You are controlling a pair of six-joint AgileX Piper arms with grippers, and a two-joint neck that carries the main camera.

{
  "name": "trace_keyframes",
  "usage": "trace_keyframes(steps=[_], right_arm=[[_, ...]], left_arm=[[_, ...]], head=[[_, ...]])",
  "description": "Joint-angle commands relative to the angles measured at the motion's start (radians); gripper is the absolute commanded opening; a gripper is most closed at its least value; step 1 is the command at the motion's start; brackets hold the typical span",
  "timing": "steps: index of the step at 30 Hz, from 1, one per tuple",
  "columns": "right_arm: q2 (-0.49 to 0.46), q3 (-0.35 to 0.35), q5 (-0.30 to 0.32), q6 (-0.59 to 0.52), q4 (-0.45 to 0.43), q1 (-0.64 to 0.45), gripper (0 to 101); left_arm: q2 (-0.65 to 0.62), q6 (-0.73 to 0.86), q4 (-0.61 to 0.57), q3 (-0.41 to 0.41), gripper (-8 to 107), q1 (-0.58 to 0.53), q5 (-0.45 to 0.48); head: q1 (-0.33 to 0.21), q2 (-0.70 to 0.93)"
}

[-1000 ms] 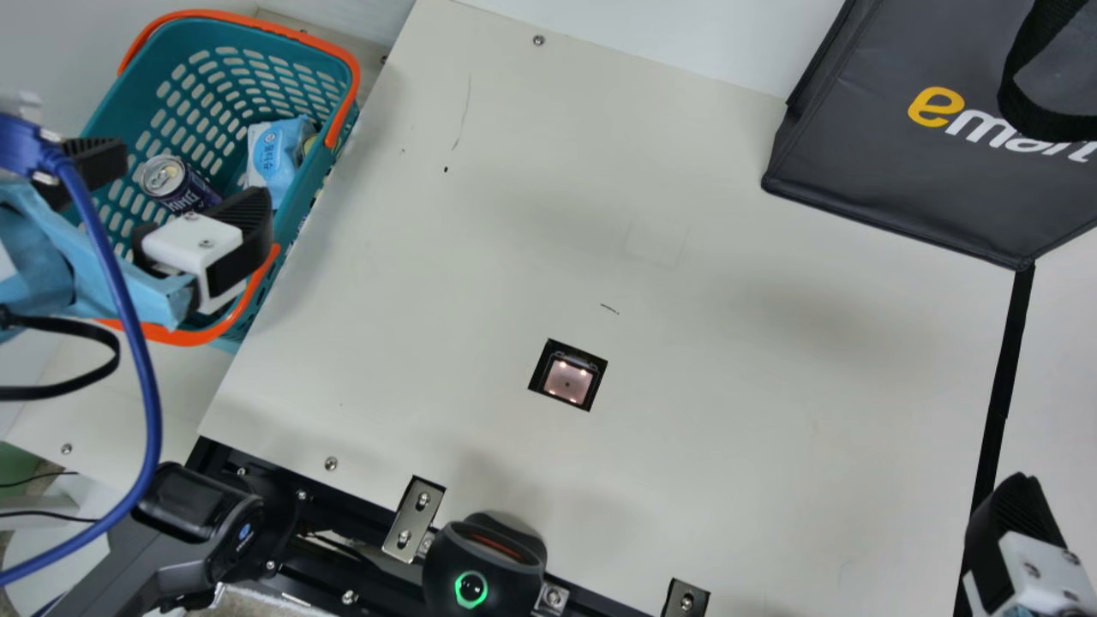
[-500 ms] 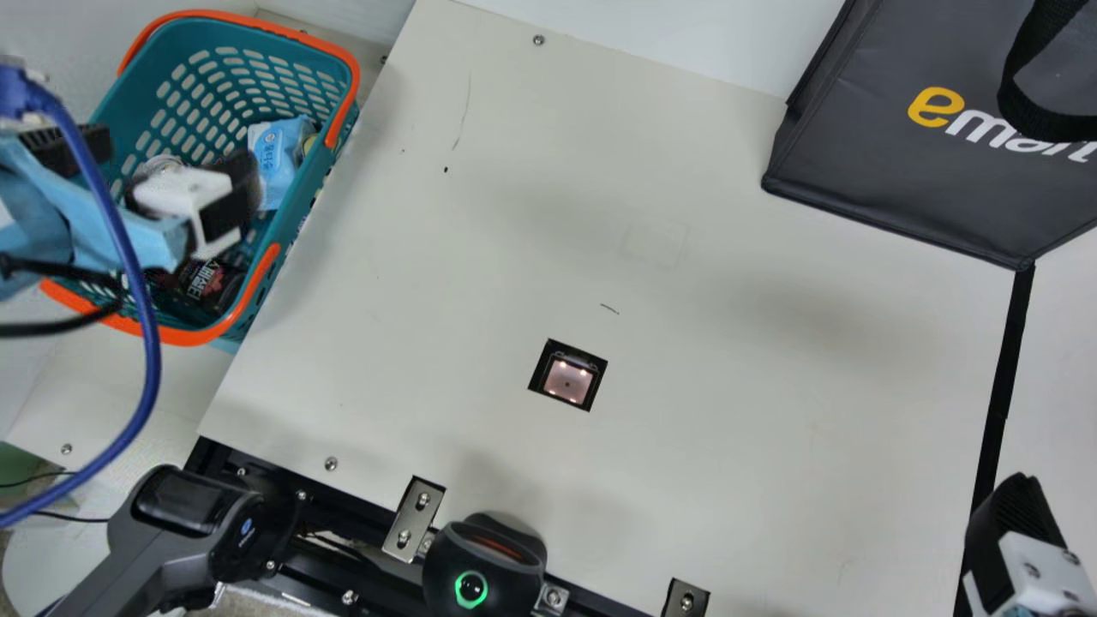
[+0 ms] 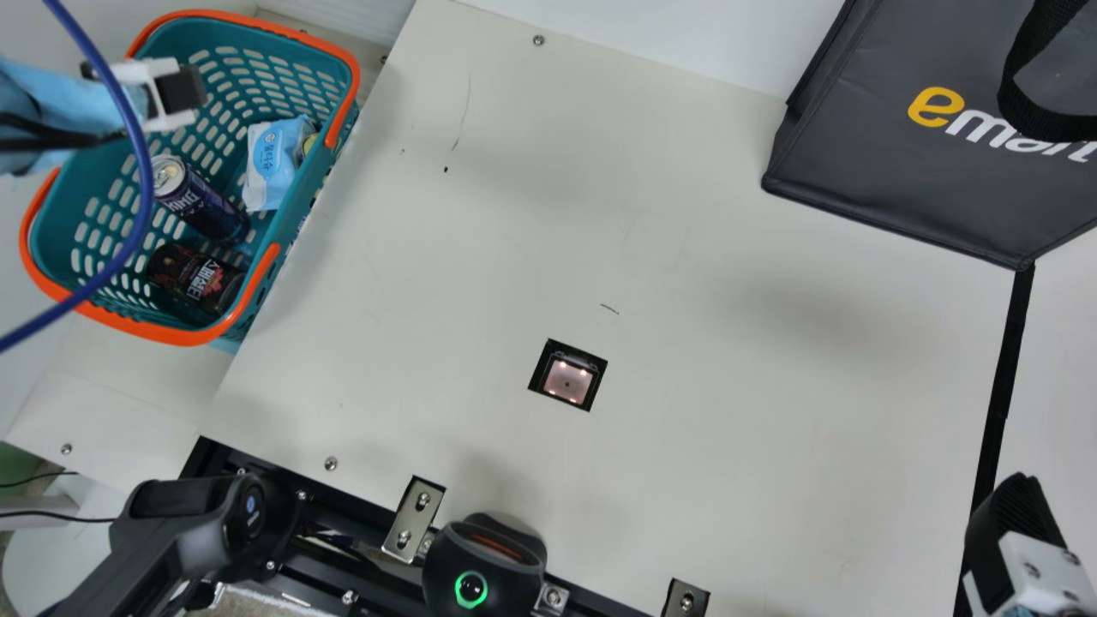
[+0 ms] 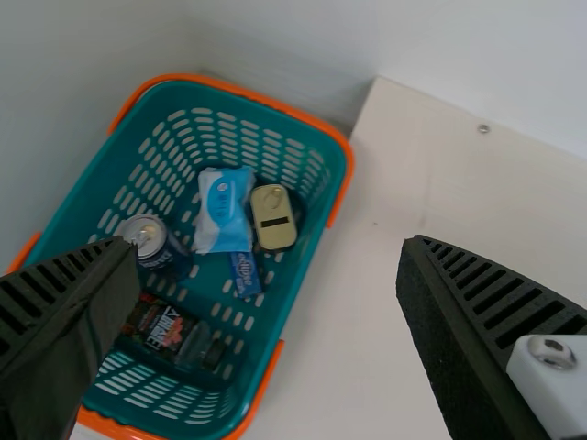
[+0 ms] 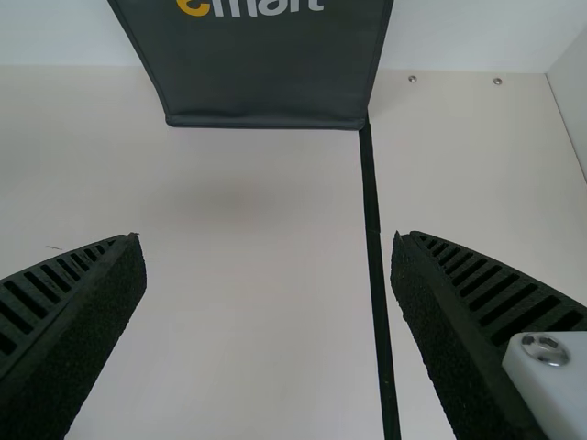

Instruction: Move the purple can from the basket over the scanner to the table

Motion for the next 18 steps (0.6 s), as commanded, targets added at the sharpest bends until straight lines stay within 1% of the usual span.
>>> trace_keyframes(steps=[1,6,18], right_arm=[[0.0,0.0,0.0,0.0,0.0,0.0,95],[0.0,0.0,0.001,0.0,0.0,0.0,95],[0.0,0.0,0.0,0.0,0.0,0.0,95]], left_arm=[[0.044,0.034,-0.008,-0.006,90,0.059,-0.005],[0.117,0.061,0.001,-0.017,90,0.102,-0.022],[0.28,0.021,0.023,-0.039,90,0.123,-0.075]], head=[[-0.03,0.004],[-0.03,0.004],[-0.03,0.004]])
